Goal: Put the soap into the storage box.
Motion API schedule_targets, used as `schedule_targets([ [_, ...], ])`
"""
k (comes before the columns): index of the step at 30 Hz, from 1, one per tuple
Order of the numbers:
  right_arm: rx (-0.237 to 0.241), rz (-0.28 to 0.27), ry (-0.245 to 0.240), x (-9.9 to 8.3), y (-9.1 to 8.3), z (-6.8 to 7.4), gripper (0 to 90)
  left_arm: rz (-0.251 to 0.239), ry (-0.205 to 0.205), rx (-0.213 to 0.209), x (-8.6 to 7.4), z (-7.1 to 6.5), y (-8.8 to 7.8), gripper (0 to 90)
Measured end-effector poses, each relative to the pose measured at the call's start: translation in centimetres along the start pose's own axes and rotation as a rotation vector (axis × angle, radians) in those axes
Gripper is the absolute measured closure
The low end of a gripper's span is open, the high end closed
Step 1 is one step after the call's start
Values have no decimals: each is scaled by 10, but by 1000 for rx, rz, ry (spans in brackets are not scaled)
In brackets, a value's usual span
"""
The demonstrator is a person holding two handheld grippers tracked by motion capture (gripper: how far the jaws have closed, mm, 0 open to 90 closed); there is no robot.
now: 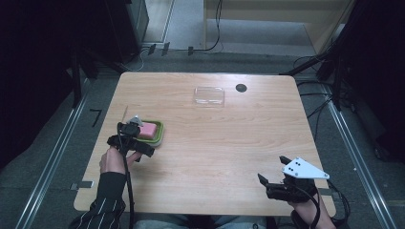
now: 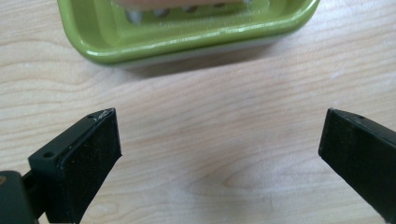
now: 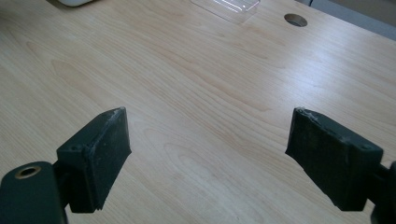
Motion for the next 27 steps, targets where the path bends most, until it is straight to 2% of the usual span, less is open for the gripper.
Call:
schedule_targets([
  [14, 0, -1, -2, 0, 0, 0, 138, 20, 17, 3, -28, 0, 2, 0],
  [27, 1, 2, -3, 0, 0, 0, 138, 40, 43, -10, -44, -4, 5, 0],
])
Point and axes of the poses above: each handheld gripper's, and its own axes: y roughly forward along the jaws, x roughly out of its top, z roughly to its left, the point moved 1 cm from there along y, roughly forward along the jaws, and after that the axes turned 7 degrees about -y, right-handed, at the moved point
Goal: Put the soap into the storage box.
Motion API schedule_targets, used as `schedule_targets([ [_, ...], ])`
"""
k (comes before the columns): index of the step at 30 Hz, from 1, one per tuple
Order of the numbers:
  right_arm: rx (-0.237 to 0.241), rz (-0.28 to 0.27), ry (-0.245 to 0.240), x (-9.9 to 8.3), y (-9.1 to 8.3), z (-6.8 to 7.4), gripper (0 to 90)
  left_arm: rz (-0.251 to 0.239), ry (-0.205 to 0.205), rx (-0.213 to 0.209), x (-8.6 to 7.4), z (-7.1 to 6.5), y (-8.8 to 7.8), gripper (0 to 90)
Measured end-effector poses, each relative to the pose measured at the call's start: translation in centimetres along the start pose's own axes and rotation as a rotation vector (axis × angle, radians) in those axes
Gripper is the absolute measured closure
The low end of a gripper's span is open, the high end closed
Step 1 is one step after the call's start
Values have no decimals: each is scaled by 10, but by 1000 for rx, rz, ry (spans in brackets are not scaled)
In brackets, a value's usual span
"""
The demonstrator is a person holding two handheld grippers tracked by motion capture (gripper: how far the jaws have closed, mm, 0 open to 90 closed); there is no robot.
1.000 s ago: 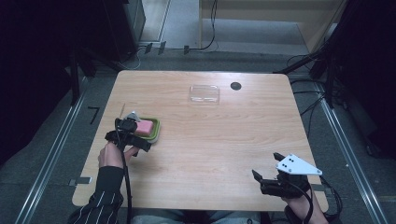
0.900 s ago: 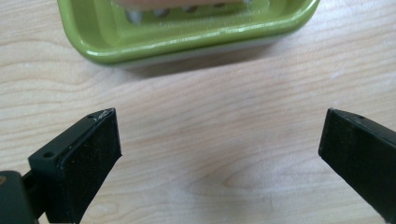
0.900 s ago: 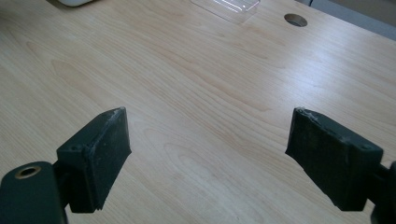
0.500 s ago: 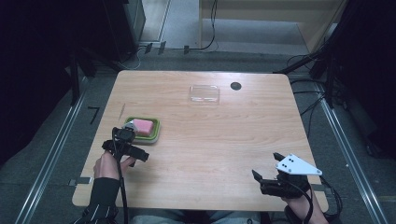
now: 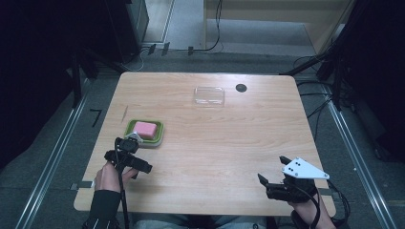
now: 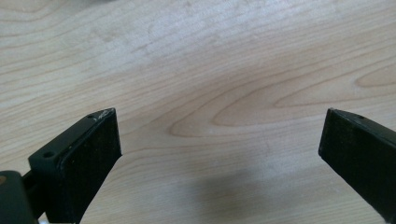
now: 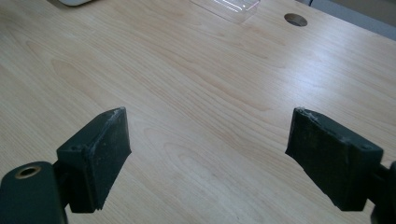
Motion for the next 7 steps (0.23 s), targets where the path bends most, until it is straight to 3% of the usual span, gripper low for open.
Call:
schedule_targets([
  [7, -2, -1, 1, -1, 0, 0, 138, 0, -3, -15, -5, 5, 0, 0],
])
Point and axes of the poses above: each handheld gripper's, and its own axes: y roughly forward along the jaws, x roughly out of its top, z roughly to its left, the point moved 1 cm from there along y, roughly forward along the jaws, and after that the axes turned 7 degrees about -y, right-handed, at the moved point
